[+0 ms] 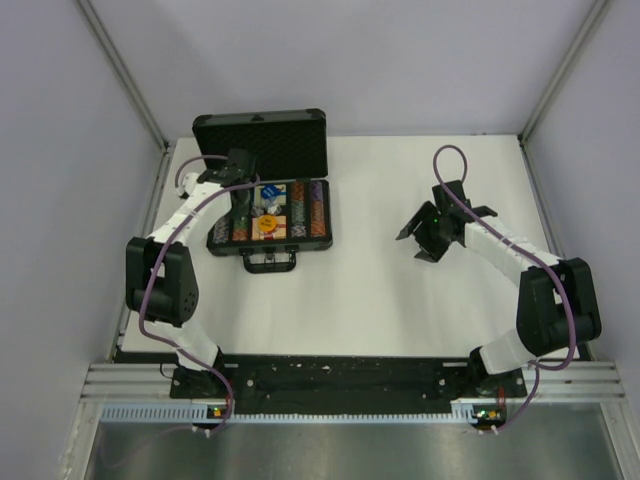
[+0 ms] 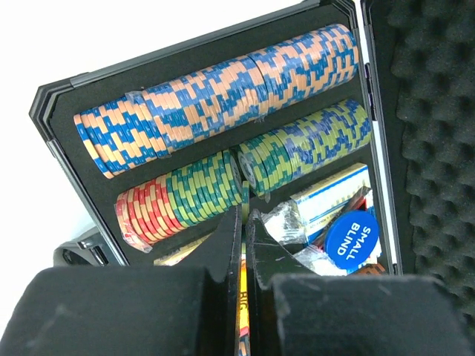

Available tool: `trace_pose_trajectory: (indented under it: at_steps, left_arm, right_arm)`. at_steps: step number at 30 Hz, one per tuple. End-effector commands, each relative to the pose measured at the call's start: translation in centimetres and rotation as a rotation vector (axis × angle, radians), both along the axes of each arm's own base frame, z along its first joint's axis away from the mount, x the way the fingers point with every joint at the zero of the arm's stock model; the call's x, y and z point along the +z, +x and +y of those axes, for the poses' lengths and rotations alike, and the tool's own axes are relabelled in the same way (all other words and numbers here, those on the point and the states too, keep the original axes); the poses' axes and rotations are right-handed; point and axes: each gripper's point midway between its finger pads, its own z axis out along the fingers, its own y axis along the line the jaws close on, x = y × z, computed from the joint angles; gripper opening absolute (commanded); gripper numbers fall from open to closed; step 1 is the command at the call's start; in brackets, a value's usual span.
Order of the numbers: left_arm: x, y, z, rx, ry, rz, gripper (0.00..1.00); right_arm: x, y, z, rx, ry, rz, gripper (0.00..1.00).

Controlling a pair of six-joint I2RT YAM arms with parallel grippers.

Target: Pack up texas hold em set

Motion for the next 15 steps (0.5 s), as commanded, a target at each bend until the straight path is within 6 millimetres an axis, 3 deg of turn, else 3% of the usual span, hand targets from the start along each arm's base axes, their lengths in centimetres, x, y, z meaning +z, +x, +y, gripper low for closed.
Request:
trace_pose_trajectory:
  at_steps: [1, 15]
  left_arm:
    - [0.3, 0.9, 1.0, 0.045, 0.010, -0.052, 0.00]
    - [-1.3, 1.1, 1.2, 0.062, -0.013, -0.023, 0.00]
  right_arm:
    - [0.1, 0.4, -0.3, 0.001, -0.006, -0.013, 0.65]
    - [0.1, 0.9, -0.4, -0.004, -0.007, -0.015, 0.65]
